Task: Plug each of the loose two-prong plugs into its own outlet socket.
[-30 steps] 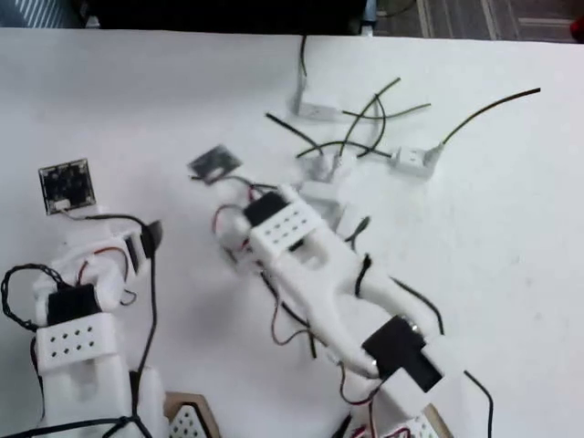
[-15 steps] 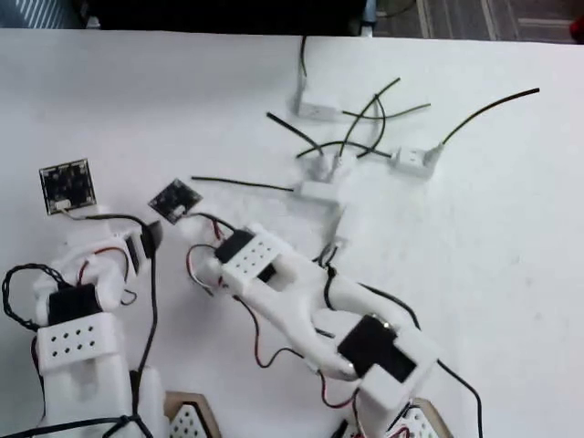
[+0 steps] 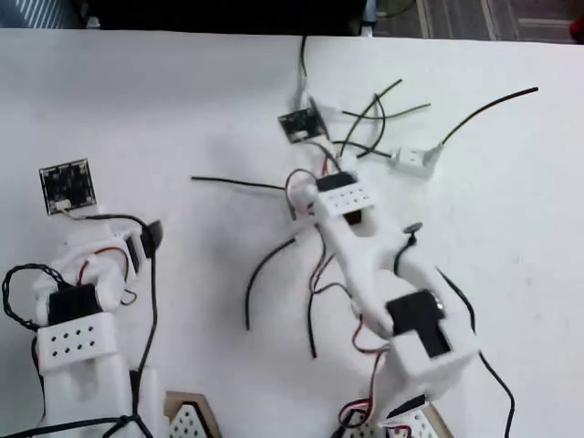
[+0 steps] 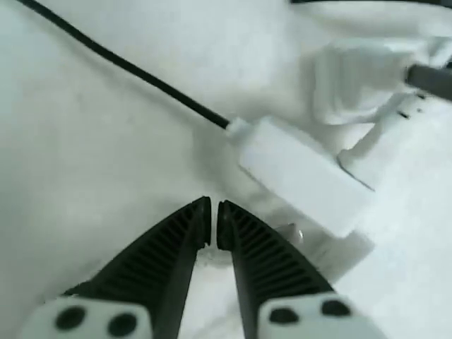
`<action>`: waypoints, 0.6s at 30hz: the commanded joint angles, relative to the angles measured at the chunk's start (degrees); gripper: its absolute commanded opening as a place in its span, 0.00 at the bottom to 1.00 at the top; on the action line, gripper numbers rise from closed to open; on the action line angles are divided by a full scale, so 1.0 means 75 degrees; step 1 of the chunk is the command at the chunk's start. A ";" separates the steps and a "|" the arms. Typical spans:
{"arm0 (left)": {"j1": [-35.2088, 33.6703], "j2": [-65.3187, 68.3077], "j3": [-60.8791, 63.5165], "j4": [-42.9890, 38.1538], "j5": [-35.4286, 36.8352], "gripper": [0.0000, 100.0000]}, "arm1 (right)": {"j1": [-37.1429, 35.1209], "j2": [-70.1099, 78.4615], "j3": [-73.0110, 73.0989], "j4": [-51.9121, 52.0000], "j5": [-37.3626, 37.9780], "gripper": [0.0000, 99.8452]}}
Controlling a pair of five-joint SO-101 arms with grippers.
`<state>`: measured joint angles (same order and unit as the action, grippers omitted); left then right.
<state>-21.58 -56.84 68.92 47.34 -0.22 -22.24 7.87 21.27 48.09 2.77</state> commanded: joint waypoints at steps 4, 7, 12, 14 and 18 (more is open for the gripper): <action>-0.0029 -0.0182 -0.0023 -0.0152 0.0023 0.32 | -0.0205 -0.2069 -0.0281 0.1940 0.0082 0.02; -0.0029 -0.0182 -0.0023 -0.0152 0.0023 0.32 | -0.0440 -0.2409 -0.0281 0.2362 0.1524 0.02; -0.0029 -0.0182 -0.0023 -0.0152 0.0023 0.32 | -0.0475 -0.2303 -0.0293 0.2479 0.4853 0.06; -0.0029 -0.0182 -0.0023 -0.0152 0.0023 0.32 | -0.0393 -0.2069 -0.0328 0.2702 0.5087 0.13; -0.0029 -0.0182 -0.0023 -0.0152 0.0023 0.32 | -0.0346 -0.1295 -0.0328 0.3030 0.6306 0.24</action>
<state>-21.58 -56.84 68.92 47.34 -0.22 -25.58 -3.82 21.19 69.36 44.35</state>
